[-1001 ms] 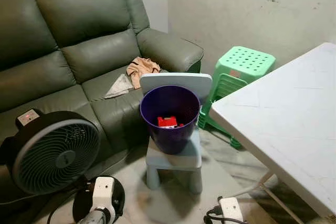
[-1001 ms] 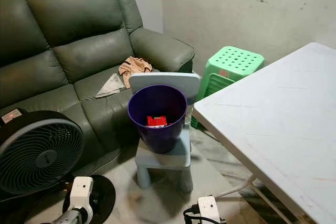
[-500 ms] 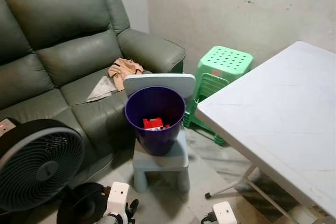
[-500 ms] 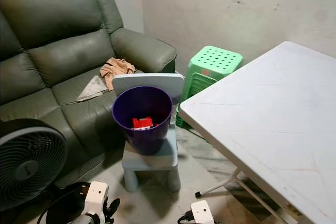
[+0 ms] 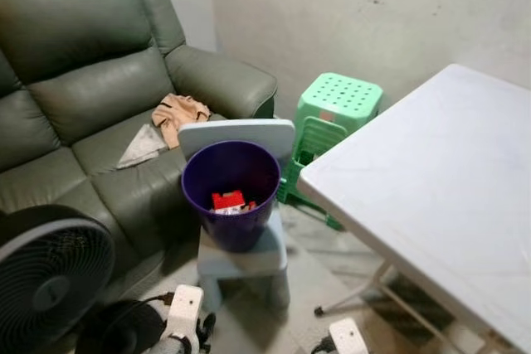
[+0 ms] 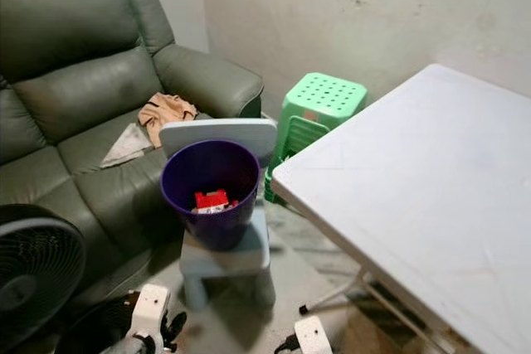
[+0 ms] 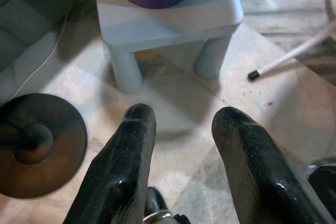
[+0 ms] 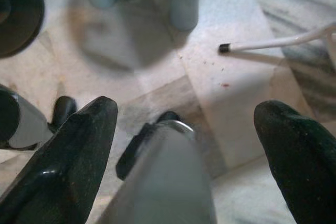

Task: Picking trash to rubbish bin

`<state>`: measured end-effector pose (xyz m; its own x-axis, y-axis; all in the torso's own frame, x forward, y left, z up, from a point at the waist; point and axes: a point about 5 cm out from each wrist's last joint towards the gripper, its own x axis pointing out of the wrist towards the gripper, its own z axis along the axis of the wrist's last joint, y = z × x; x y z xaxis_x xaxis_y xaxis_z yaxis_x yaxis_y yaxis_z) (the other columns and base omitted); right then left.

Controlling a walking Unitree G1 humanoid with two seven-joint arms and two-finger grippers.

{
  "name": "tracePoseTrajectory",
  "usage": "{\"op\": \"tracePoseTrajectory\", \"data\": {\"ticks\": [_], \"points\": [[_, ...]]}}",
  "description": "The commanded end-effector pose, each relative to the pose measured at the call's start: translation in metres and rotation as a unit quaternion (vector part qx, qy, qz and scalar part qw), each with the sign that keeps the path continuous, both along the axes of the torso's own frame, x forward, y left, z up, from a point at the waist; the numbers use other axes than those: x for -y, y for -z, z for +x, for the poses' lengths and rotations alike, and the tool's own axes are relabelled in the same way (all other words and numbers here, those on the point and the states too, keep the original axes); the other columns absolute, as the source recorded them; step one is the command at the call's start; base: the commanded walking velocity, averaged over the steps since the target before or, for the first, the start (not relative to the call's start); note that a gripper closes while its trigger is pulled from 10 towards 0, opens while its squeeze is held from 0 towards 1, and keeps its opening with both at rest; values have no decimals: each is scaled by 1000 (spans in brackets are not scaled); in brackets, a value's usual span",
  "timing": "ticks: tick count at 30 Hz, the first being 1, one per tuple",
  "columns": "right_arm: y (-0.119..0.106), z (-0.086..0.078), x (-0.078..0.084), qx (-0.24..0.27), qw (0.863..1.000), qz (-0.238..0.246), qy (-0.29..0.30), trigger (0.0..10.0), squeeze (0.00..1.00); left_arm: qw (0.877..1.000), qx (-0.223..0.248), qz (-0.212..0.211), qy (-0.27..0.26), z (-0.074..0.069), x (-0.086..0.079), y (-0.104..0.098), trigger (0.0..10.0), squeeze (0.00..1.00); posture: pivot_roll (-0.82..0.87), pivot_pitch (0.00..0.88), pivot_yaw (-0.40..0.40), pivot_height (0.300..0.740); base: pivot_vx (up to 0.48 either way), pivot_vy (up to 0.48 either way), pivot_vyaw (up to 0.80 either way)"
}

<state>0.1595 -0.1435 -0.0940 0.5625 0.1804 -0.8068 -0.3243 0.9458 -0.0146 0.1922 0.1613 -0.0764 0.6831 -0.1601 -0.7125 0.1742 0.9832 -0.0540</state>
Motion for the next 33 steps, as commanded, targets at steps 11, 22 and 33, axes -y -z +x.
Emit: {"op": "tracePoseTrajectory", "data": {"ticks": [11, 22, 33], "points": [[1, -3, 12, -9, 1000, -21, -1, 10000, 0, 1000, -8, -8, -4, -2, 8, 2, 10000, 0, -22, 0, -10, 740, 0, 0, -515], [2, -4, 14, -11, 1000, -23, -1, 10000, 0, 1000, -10, -9, -11, -4, 8, 3, 10000, 0, -20, 0, -17, 740, 0, 0, -498], [0, -1, 15, -2, 1000, -12, 11, 10000, 0, 1000, -8, -11, -20, -3, 7, 2, 10000, 0, -17, 0, -22, 715, 0, 0, -216]]}}
